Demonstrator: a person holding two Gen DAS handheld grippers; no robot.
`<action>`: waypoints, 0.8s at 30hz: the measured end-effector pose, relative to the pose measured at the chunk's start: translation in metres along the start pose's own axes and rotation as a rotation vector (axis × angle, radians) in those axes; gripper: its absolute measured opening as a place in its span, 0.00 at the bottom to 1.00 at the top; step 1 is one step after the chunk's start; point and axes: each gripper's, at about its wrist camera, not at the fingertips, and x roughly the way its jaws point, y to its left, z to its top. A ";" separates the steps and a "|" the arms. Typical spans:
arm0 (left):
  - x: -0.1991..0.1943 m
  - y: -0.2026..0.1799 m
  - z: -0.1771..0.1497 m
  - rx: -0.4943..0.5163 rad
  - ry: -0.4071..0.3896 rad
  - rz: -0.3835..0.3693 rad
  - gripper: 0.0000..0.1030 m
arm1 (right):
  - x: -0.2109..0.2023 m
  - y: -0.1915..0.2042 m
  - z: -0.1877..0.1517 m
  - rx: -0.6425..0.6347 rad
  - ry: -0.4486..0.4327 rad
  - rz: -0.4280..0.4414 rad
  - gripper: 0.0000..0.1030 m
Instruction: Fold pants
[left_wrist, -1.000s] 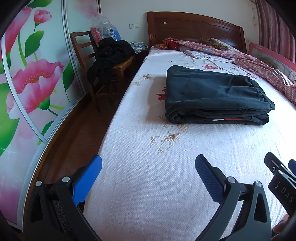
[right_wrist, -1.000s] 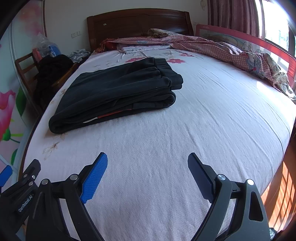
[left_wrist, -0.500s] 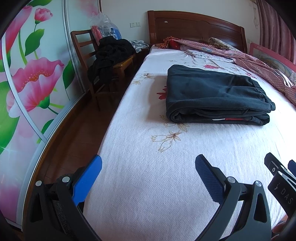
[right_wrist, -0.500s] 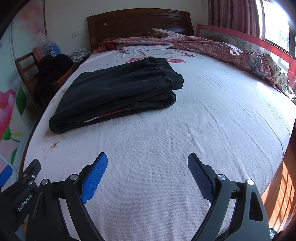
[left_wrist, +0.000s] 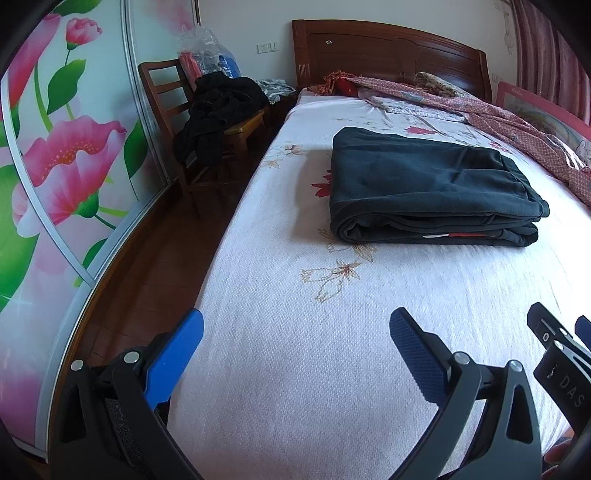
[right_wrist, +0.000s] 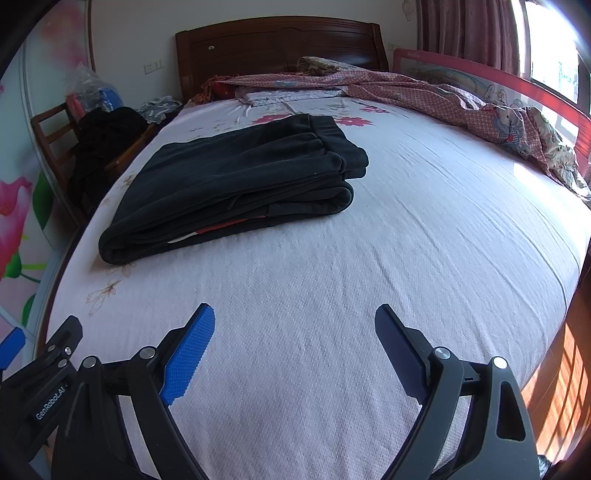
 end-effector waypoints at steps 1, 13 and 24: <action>0.000 -0.001 0.001 0.008 0.001 -0.005 0.98 | 0.000 0.000 0.000 0.000 -0.001 0.001 0.85; -0.007 -0.009 0.007 0.067 0.004 0.042 0.98 | -0.004 -0.002 0.001 -0.007 -0.011 0.009 0.85; -0.011 -0.004 0.012 0.040 0.037 -0.150 0.98 | -0.004 -0.001 0.001 -0.016 -0.009 0.013 0.85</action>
